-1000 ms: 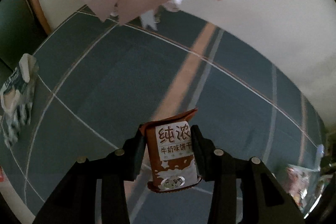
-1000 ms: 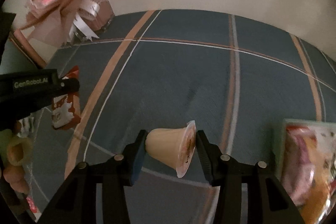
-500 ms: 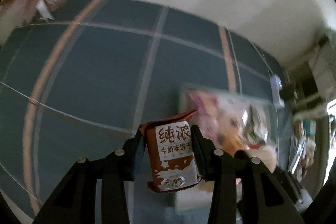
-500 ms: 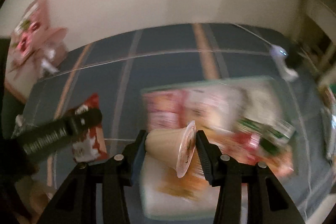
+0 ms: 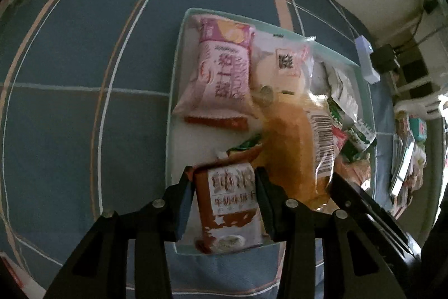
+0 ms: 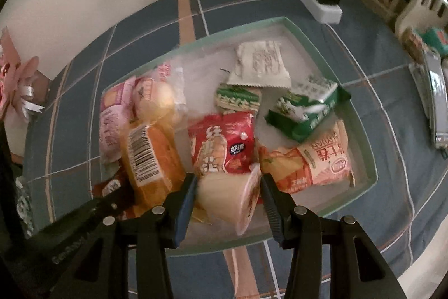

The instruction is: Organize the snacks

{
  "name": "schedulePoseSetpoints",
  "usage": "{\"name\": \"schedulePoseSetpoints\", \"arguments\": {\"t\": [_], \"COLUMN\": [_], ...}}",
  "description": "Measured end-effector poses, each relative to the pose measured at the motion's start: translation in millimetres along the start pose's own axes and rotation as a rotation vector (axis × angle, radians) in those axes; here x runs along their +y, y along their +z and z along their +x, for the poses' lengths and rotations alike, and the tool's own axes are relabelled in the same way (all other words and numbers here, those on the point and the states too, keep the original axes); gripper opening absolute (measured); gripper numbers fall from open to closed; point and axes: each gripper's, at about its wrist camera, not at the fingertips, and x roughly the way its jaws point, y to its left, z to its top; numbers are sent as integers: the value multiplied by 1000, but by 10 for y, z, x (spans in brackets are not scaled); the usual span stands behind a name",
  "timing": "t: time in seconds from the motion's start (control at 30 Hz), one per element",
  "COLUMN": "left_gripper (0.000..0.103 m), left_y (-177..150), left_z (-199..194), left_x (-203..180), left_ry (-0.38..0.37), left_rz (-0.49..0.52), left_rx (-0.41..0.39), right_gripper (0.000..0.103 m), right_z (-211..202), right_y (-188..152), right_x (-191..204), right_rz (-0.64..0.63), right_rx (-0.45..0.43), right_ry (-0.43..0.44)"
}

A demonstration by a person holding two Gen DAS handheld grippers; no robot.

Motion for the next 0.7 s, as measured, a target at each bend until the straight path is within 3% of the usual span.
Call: {"name": "schedulePoseSetpoints", "arguments": {"t": [0.07,0.2,0.33,0.53,0.7], "left_gripper": [58,69,81,81,81], "left_y": [-35,-132,-265,-493,-650], "left_z": [-24,-198,-342,-511,-609], "left_x": [60,74,122,235,337], "left_ry": [-12,22,149,401,439], "left_rz": [-34,-26,-7,76,104], "left_rx": [-17,-85,-130,-170,-176], "right_gripper": [59,63,65,66,66], "right_z": [-40,-146,-215,-308,-402], "right_y": [-24,-129,-271,-473,-668], "right_x": [-66,-134,-125,-37,85], "right_rz": [18,38,22,-23,-76], "right_rx": [-8,-35,-36,-33,-50], "right_ry": [22,38,46,45,43]}}
